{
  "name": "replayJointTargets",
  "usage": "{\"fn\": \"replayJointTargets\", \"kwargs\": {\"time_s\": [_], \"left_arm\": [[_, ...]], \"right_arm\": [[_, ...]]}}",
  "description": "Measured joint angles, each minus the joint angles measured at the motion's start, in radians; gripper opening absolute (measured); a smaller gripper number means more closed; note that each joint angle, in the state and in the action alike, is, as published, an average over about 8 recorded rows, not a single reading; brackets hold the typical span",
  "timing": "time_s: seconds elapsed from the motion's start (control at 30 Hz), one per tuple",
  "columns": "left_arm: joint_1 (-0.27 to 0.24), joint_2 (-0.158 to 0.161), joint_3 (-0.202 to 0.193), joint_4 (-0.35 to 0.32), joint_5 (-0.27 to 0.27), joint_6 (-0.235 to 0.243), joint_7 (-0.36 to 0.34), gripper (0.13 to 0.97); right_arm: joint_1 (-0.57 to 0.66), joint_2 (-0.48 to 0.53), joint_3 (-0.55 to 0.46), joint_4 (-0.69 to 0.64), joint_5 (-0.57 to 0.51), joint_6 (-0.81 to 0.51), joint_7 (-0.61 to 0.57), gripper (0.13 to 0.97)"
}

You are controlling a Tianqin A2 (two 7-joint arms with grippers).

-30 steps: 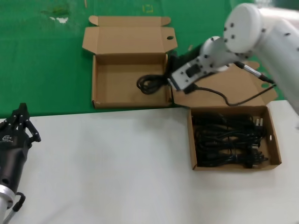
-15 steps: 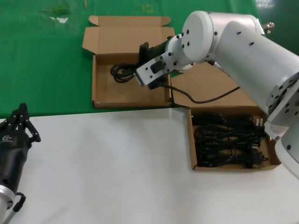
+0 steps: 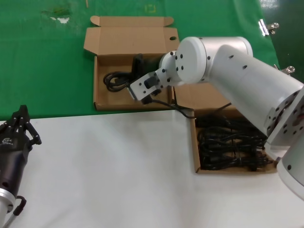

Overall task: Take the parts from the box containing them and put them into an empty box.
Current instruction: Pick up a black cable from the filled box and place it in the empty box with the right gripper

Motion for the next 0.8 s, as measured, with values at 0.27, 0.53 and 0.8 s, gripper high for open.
{"fn": "replayJointTargets", "kwargs": {"time_s": [0.27,0.53,0.8], "left_arm": [[0.0,0.0,0.0,0.0,0.0,0.0,0.0,0.14],[0.0,0.0,0.0,0.0,0.0,0.0,0.0,0.14],[0.0,0.0,0.0,0.0,0.0,0.0,0.0,0.14]], "right_arm": [[-0.026,0.0,-0.001,-0.001,0.011,0.029,-0.028,0.169],[-0.033,0.0,-0.001,-0.025,0.033,0.076,-0.081,0.169],[-0.035,0.0,-0.001,-0.038,0.052,0.111,-0.119,0.2]]}}
